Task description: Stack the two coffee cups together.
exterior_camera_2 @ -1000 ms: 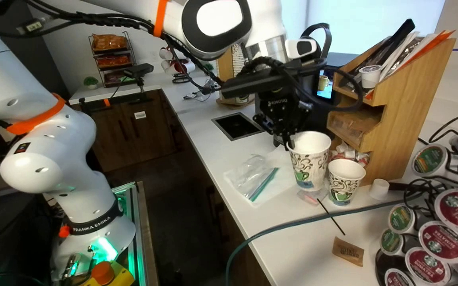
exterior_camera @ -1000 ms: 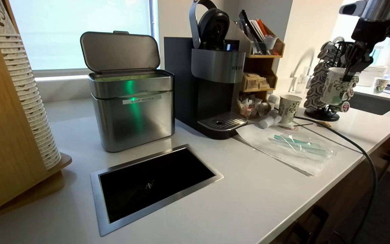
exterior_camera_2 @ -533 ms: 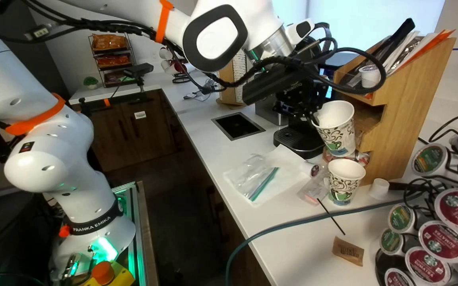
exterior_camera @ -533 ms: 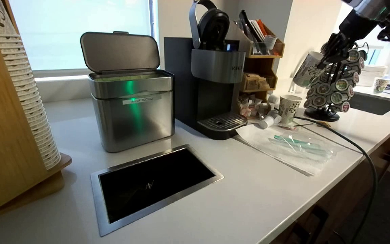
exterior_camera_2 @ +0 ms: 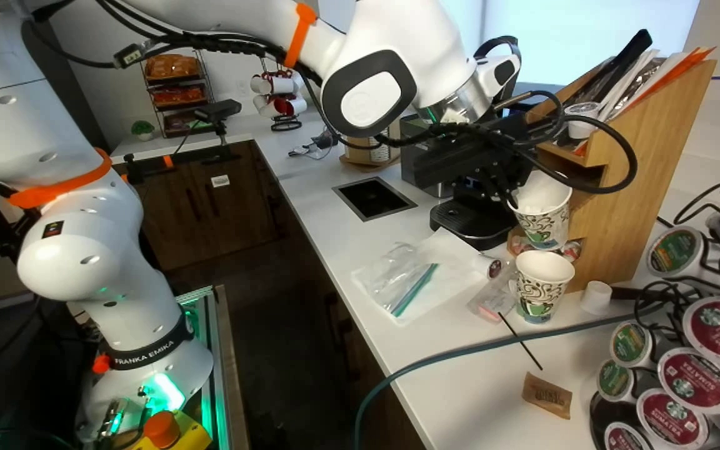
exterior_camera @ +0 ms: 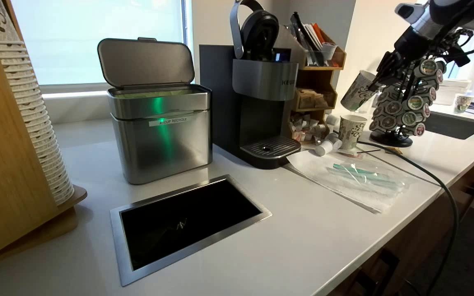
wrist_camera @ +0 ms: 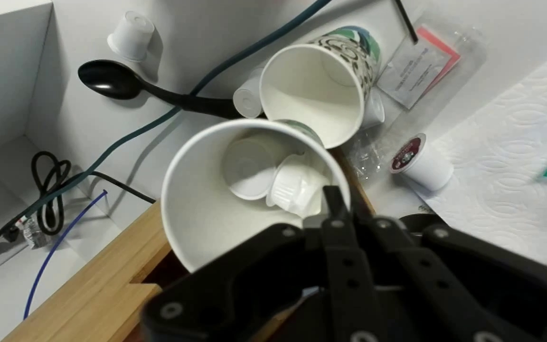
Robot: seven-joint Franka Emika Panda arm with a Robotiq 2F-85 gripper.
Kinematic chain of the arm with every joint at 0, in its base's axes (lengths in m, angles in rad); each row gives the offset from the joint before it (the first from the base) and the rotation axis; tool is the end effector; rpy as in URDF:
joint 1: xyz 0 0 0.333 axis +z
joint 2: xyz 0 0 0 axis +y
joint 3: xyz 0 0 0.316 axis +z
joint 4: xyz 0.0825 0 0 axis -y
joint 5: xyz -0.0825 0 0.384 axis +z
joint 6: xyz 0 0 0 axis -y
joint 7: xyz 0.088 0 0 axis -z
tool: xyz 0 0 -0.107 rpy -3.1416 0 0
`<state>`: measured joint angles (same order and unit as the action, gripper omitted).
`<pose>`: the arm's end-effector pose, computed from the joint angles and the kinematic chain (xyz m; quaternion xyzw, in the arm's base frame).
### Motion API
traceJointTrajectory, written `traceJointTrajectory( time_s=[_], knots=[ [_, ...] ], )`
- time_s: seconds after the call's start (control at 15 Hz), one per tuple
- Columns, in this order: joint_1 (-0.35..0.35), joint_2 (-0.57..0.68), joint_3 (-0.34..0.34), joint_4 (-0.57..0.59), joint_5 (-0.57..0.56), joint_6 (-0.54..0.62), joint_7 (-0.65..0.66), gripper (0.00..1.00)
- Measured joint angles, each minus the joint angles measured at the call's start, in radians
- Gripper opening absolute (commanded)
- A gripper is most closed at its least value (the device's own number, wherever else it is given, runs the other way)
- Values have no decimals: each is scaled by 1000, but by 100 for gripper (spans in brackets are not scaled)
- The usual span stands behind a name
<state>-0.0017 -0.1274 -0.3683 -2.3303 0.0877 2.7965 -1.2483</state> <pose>0.4949 -0.2006 0.4522 0.8823 0.3697 0.2332 0.1745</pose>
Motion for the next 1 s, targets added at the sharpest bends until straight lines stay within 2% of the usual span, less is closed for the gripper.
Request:
traceJointTrajectory(
  time_s=[0.53, 1.0],
  knots=[
    [-19, 102, -22, 94, 12, -74, 40, 1],
    [-114, 124, 83, 141, 1, -169, 70, 1]
  ],
)
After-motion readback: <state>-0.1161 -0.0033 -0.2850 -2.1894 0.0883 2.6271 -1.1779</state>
